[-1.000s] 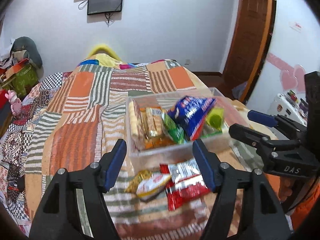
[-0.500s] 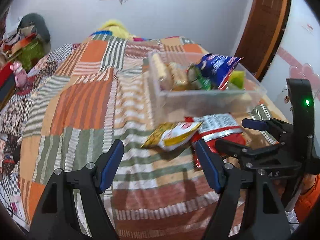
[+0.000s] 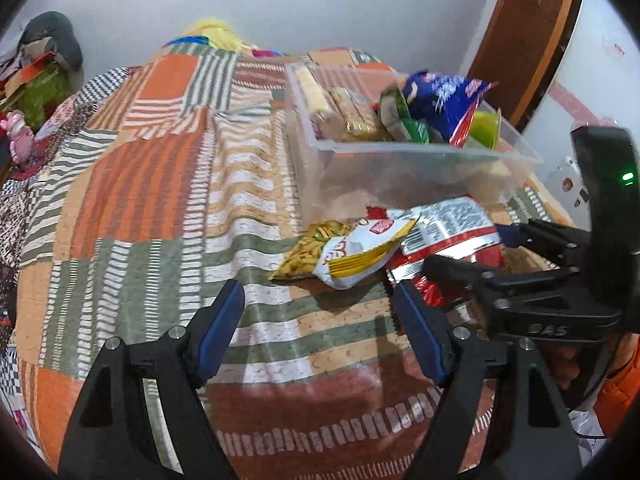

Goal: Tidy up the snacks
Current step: 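Grasp the yellow-white snack bag with the left tool while the right tool grasps the red chip bag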

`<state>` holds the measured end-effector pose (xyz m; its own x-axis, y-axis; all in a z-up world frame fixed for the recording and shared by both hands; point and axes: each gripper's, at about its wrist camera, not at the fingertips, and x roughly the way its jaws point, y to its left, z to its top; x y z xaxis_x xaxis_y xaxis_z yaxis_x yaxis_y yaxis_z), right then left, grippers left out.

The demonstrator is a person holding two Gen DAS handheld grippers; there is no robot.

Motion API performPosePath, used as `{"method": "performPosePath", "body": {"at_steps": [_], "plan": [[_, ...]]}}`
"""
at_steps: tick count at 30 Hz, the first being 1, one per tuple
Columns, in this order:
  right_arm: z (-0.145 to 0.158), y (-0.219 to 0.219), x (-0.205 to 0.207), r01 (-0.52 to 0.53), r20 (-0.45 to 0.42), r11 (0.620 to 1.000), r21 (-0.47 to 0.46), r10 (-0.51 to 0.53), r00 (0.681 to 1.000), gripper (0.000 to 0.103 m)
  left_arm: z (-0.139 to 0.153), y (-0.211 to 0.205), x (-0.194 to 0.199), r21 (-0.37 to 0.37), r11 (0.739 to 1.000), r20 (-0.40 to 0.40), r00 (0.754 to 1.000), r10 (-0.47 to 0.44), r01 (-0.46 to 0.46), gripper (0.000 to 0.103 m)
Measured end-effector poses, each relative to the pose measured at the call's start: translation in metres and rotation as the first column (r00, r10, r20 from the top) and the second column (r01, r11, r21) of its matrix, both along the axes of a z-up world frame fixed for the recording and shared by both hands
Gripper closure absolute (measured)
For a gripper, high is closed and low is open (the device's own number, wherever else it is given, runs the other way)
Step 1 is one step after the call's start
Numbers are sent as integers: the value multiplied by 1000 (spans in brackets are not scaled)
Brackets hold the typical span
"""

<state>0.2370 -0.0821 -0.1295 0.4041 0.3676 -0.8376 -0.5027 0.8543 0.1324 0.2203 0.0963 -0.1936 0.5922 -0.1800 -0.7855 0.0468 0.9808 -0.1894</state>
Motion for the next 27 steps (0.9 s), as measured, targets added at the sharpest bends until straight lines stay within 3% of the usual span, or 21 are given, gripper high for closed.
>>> {"method": "performPosePath", "body": {"at_steps": [4, 6, 12, 13, 14, 16, 18, 20, 24, 26, 27], "plan": [[1, -11, -5, 12, 11, 1000, 11, -13, 1000, 37, -8, -11, 14, 26, 999, -13, 1000, -26, 26, 26], [4, -18, -7, 22, 14, 999, 30, -23, 1000, 47, -9, -17, 21, 41, 999, -8, 999, -33, 33, 26], [10, -40, -14, 67, 30, 996, 54, -68, 997, 49, -11, -28, 39, 73, 997, 13, 999, -37, 36, 26], [10, -42, -15, 71, 30, 996, 58, -73, 997, 50, -13, -30, 41, 85, 996, 12, 999, -35, 34, 28], [10, -44, -15, 76, 31, 995, 60, -78, 996, 50, -15, -31, 43, 94, 995, 9, 999, -35, 34, 39], [11, -50, -17, 92, 34, 993, 72, -95, 995, 50, -18, -32, 44, 111, 993, 2, 999, -33, 32, 48], [14, -58, -17, 104, 22, 987, 119, -107, 994, 65, -17, -31, 40, 113, 993, 11, 999, -36, 34, 51], [17, -63, -16, 111, 9, 981, 158, -114, 993, 70, -13, -31, 34, 119, 992, 22, 999, -41, 38, 59], [20, -59, -19, 107, 27, 983, 149, -112, 993, 72, 1, -31, 19, 110, 993, 48, 998, -43, 37, 64], [18, -57, -18, 110, 15, 982, 153, -113, 993, 71, 8, -29, 12, 87, 996, 59, 997, -40, 35, 77], [18, -59, -19, 110, 14, 982, 153, -114, 993, 71, 11, -29, 9, 85, 996, 55, 998, -40, 36, 77]]}}
